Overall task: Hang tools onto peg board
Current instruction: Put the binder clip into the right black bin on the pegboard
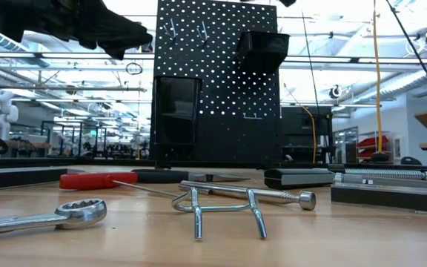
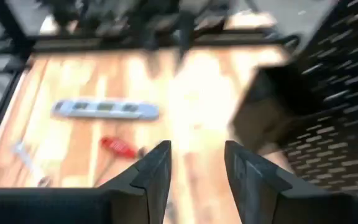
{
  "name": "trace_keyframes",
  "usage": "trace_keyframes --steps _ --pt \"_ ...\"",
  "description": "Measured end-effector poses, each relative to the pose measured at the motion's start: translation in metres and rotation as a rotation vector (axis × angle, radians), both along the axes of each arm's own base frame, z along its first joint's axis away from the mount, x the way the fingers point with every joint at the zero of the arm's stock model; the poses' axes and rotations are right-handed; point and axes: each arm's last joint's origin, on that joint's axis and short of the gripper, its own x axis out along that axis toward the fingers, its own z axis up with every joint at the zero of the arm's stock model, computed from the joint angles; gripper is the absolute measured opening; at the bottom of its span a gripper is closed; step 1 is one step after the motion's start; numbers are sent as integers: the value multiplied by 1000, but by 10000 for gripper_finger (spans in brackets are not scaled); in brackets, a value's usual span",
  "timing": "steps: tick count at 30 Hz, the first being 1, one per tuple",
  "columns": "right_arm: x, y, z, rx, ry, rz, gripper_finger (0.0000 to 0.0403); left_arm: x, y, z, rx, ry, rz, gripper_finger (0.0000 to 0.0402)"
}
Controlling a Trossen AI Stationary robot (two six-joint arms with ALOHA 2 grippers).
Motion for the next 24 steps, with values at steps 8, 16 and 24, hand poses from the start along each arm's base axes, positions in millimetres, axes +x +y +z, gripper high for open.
trace_keyframes --steps 8,16,24 --pt "10 47 -103 172 19 235 142 0 0 0 -1 1 0 121" --pt "19 82 -159 121 142 501 142 0 0 1 -1 -5 1 121" --pt "23 99 -185 -62 132 700 142 0 0 1 -1 -5 3 121"
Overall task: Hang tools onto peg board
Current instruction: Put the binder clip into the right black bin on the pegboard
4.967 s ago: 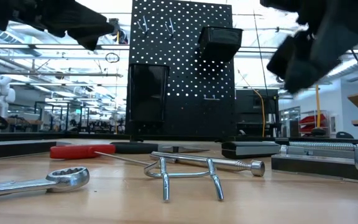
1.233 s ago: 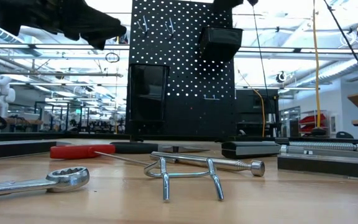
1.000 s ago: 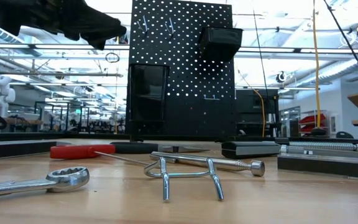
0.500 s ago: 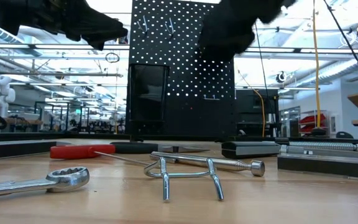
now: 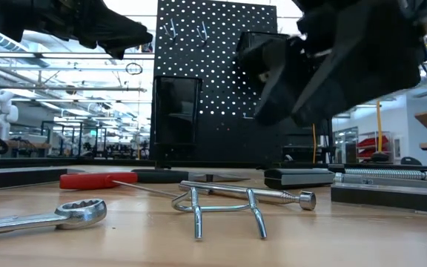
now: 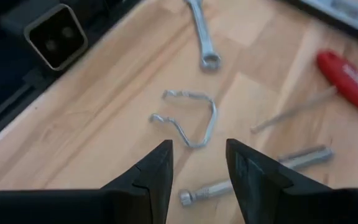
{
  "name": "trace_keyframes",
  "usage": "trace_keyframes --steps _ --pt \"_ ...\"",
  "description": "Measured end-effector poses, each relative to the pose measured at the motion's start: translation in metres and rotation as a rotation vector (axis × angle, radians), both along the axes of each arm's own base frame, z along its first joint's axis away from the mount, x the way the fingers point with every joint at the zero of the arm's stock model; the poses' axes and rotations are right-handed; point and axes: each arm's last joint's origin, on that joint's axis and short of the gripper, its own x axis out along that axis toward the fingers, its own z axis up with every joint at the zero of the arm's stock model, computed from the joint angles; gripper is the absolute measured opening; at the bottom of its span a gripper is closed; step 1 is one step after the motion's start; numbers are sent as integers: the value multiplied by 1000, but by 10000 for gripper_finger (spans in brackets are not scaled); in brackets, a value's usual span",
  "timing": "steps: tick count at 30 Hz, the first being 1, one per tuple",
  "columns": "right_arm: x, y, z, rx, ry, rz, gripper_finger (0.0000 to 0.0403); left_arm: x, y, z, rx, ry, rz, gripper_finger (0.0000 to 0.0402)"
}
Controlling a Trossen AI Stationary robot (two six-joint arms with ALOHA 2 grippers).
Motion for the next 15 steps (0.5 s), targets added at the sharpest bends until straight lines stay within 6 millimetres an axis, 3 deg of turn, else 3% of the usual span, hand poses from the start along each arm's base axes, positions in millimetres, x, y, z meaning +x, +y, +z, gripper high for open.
trace_keyframes --steps 11,15 --pt "5 4 1 20 -60 39 142 0 0 0 2 1 2 121" --pt "15 12 -3 40 -52 79 141 0 0 0 4 0 1 121"
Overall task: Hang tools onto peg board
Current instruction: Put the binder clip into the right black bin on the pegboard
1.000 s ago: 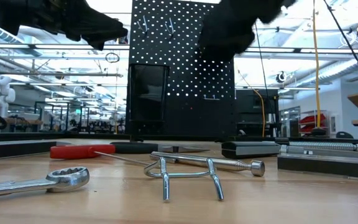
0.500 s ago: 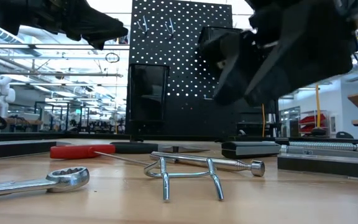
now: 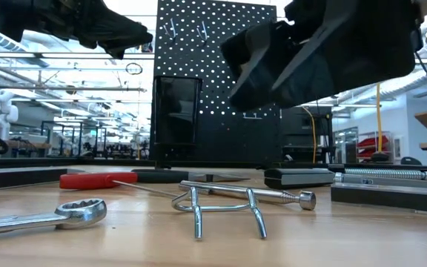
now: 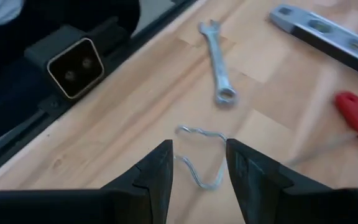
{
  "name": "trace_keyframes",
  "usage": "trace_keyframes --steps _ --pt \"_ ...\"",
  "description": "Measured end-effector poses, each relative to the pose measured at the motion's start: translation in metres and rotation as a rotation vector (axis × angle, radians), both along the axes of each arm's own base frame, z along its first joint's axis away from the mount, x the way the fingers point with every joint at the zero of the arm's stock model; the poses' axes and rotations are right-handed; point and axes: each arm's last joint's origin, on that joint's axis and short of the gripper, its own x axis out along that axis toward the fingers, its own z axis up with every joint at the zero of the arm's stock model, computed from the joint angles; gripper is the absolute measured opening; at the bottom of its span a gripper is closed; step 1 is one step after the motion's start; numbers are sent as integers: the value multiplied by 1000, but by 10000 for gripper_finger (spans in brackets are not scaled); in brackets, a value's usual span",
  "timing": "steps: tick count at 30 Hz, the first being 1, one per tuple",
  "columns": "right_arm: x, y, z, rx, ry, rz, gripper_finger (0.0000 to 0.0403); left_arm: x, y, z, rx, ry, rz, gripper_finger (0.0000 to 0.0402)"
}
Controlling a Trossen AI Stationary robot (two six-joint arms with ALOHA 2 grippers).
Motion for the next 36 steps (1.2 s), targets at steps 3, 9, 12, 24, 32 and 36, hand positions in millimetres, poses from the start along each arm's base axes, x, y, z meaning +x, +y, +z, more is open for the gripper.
trace_keyframes --steps 3,9,12,24,32,36 --pt "8 9 -5 -30 18 35 141 0 0 0 0 0 0 121" --pt "18 16 -21 -137 130 77 141 0 0 0 0 1 0 121" --pt "23 18 -27 -180 151 96 141 0 0 0 0 1 0 121" --pt "27 20 -29 -195 178 71 103 0 0 0 -4 4 1 121" --pt "27 19 -29 -145 217 15 9 0 0 0 -4 3 1 121" --pt "27 19 -29 -119 233 -19 5 0 0 0 -5 3 1 121"
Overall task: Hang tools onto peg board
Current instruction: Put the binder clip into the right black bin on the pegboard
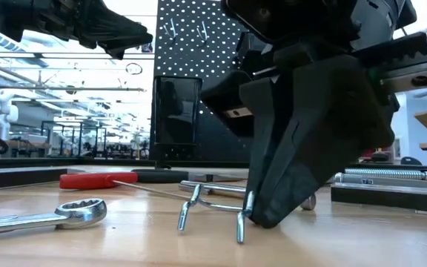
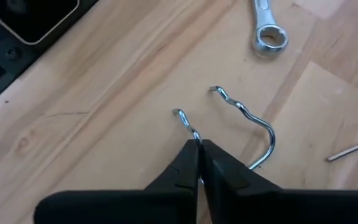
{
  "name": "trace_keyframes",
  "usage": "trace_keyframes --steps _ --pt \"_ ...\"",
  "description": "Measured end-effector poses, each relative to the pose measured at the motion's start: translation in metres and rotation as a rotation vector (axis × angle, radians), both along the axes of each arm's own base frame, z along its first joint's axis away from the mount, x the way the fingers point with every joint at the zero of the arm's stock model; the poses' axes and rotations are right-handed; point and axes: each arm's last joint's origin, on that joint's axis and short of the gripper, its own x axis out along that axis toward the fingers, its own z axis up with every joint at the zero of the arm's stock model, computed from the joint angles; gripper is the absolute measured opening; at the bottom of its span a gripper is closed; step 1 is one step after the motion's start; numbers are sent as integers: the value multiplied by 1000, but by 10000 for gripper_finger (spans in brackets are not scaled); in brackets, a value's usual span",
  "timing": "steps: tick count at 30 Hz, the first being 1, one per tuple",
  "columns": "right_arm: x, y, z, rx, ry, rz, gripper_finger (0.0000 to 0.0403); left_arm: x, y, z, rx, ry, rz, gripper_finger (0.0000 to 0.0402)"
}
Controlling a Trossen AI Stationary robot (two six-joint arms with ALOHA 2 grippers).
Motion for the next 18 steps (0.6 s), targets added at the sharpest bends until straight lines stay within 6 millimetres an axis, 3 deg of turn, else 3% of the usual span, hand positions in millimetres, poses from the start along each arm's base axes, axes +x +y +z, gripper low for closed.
trace_keyframes --steps 5,11,18 --pt "-1 -3 16 -4 -30 -64 3 0 0 0 -1 -1 0 121" --pt "-15 -12 63 -100 -112 -159 2 0 0 0 -1 -2 0 121" --pt "-40 -38 122 -235 -205 -296 1 0 0 0 -1 0 0 121"
